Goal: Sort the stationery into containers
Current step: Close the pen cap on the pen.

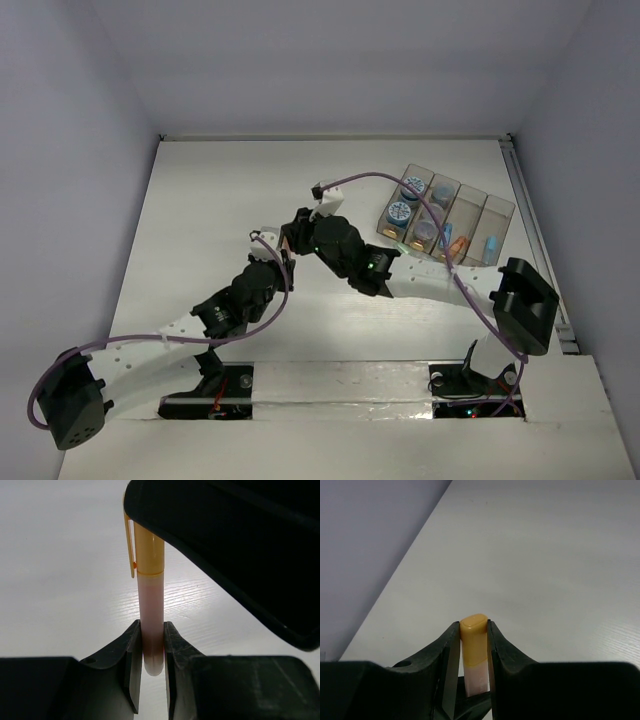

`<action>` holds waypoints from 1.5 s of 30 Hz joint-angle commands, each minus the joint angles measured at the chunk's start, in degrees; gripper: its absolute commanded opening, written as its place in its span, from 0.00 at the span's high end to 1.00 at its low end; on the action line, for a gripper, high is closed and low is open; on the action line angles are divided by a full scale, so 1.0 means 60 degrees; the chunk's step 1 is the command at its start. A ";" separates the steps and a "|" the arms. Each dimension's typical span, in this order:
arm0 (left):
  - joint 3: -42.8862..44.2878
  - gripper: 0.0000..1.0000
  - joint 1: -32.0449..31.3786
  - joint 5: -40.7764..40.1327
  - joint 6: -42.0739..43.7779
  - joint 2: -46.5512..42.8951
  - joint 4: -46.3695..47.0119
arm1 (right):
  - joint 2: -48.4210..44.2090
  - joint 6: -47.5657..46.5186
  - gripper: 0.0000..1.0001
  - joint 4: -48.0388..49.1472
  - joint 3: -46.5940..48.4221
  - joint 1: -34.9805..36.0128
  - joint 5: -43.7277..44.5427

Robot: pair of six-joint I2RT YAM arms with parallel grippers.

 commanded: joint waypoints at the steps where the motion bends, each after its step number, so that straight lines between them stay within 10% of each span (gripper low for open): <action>1: 0.1500 1.00 0.0187 -0.1246 0.0332 -0.0406 0.2706 | 0.0398 0.0660 1.00 -0.1735 -0.0960 0.0317 -0.0995; 33: 0.2863 1.00 0.0964 -0.0251 0.0846 -0.0099 0.3351 | 0.0456 0.2037 1.00 -0.0431 -0.2690 0.1004 -0.2899; 45: 0.2850 1.00 0.1051 0.0541 0.0392 -0.0288 0.2956 | -0.0377 0.1643 1.00 -0.1017 -0.2776 0.0902 -0.1479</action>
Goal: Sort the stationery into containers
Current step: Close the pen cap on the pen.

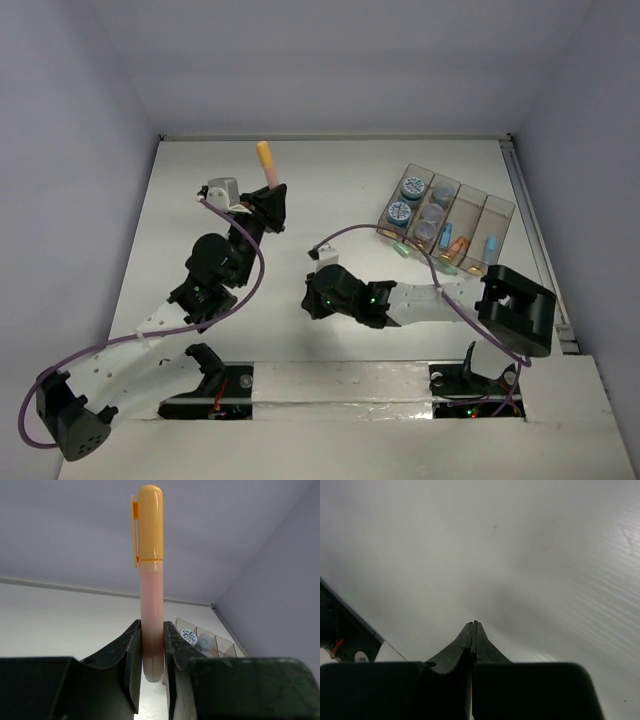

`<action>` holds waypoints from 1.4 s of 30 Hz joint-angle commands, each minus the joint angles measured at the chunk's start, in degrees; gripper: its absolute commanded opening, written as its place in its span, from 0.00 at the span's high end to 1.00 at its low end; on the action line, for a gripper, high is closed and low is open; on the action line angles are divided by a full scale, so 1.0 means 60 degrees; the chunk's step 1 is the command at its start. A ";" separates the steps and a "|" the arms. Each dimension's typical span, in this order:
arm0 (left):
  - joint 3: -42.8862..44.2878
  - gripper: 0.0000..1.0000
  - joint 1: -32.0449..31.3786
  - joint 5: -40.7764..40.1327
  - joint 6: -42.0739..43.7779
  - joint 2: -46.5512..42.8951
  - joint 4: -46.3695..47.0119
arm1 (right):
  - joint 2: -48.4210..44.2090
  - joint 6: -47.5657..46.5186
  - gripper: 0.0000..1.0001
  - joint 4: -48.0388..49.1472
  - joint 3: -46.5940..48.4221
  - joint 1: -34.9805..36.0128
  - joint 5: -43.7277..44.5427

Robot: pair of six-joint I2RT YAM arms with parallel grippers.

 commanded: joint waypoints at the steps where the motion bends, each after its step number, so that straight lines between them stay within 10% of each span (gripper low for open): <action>1: -0.0244 1.00 0.0010 0.0406 -0.0261 -0.0260 0.0205 | -0.0781 -0.0310 1.00 0.0079 -0.0020 -0.0233 0.0507; 7: -0.0976 1.00 0.0010 0.0962 -0.0627 -0.0962 -0.0146 | -0.2421 -0.1274 0.93 -0.0079 -0.0839 -0.1112 0.0551; 12: -0.1736 1.00 0.0010 0.1871 -0.1255 -0.1373 -0.0439 | -0.4732 -0.2243 0.45 0.0372 -0.1470 -0.2444 -0.0791; 18: -0.2615 1.00 0.0010 0.3219 -0.1725 -0.1521 -0.0352 | -0.5910 -0.3211 0.17 0.0783 -0.0874 -0.3369 -0.1954; 42: -0.3628 1.00 -0.0078 0.4245 -0.2224 -0.0657 0.0966 | -0.2483 -0.1937 0.18 0.1999 0.2191 -0.3370 -0.3258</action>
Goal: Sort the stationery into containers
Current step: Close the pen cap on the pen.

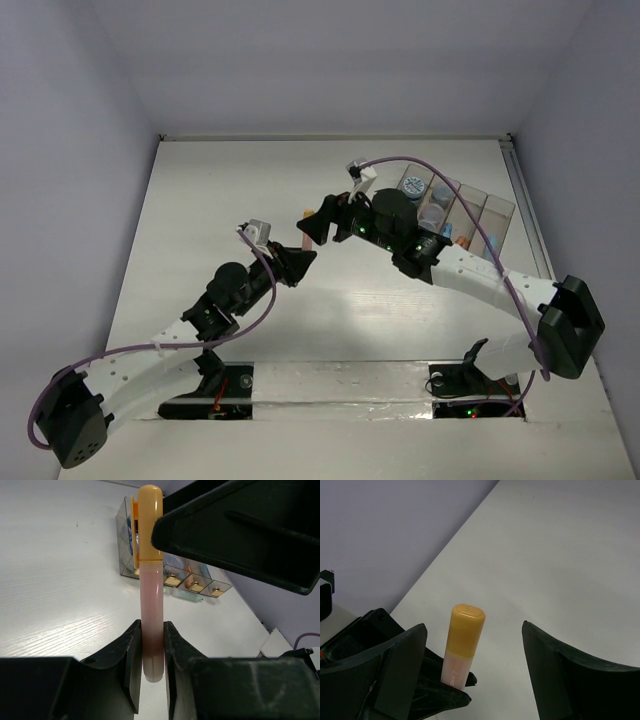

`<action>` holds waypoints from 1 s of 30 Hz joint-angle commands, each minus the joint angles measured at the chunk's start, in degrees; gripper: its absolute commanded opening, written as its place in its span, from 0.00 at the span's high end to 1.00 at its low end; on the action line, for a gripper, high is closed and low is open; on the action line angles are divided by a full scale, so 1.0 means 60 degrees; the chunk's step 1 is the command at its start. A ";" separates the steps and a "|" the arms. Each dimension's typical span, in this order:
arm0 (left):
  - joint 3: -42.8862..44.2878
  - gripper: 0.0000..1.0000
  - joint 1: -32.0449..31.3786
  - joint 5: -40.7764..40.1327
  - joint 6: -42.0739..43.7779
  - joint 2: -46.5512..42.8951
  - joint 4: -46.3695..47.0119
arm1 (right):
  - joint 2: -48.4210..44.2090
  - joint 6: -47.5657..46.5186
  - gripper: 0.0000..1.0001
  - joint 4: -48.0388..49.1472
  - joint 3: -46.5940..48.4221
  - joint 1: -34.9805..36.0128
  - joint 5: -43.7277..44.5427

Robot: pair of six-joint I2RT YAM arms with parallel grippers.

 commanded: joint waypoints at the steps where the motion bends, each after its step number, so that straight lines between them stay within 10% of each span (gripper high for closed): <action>1: -0.0051 1.00 -0.0053 0.0205 -0.0093 0.0127 0.0861 | 0.0143 0.0194 0.18 0.0852 0.0617 -0.0025 -0.0180; 11: -0.0095 1.00 -0.0141 0.0162 -0.0137 0.0259 0.0993 | 0.0555 0.0297 0.31 0.0896 0.0750 -0.0025 -0.0121; 21: -0.0080 1.00 -0.0229 0.0132 -0.0137 0.0420 0.1110 | 0.0540 0.0312 0.79 0.0910 0.0618 -0.0025 -0.0165; 30: 0.0403 1.00 -0.0229 -0.0248 0.0389 0.0187 0.0599 | 0.0496 0.0590 1.00 0.1115 0.0004 0.0062 -0.0297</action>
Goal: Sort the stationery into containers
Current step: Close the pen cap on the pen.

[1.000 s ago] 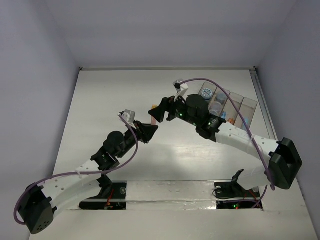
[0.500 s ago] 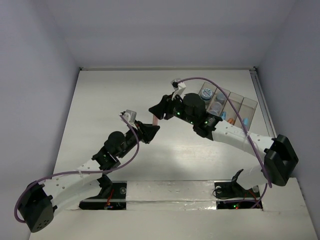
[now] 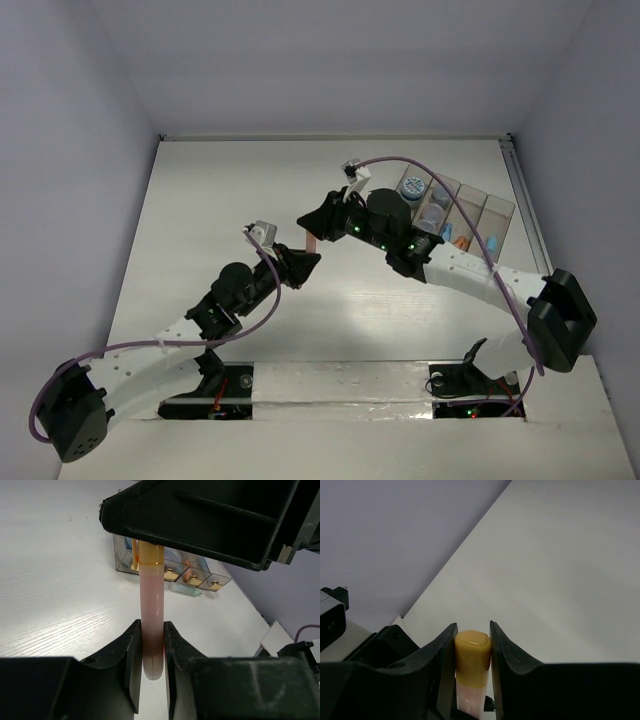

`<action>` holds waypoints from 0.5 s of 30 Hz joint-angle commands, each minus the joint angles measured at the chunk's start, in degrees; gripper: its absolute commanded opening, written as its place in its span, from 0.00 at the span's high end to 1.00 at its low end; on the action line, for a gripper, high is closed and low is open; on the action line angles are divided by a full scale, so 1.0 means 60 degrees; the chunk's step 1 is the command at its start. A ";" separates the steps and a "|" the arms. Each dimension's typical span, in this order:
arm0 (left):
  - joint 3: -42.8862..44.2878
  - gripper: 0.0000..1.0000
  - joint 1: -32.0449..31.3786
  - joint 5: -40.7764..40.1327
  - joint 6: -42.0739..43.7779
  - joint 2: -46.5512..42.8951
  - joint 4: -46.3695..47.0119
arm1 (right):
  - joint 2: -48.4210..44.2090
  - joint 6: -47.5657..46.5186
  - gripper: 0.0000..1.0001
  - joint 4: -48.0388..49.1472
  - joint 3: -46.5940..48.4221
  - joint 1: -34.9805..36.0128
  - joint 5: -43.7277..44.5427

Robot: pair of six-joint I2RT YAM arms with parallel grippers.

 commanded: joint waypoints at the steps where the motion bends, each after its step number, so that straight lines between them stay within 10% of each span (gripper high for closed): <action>1: 0.0596 1.00 -0.0021 -0.0361 0.0430 -0.0305 0.0168 | -0.0083 0.0003 1.00 0.0533 -0.0216 0.0052 -0.0136; 15: 0.2281 1.00 0.0330 0.0135 0.0607 -0.0877 -0.0053 | -0.0156 0.0135 1.00 0.1821 -0.1885 0.0242 -0.1059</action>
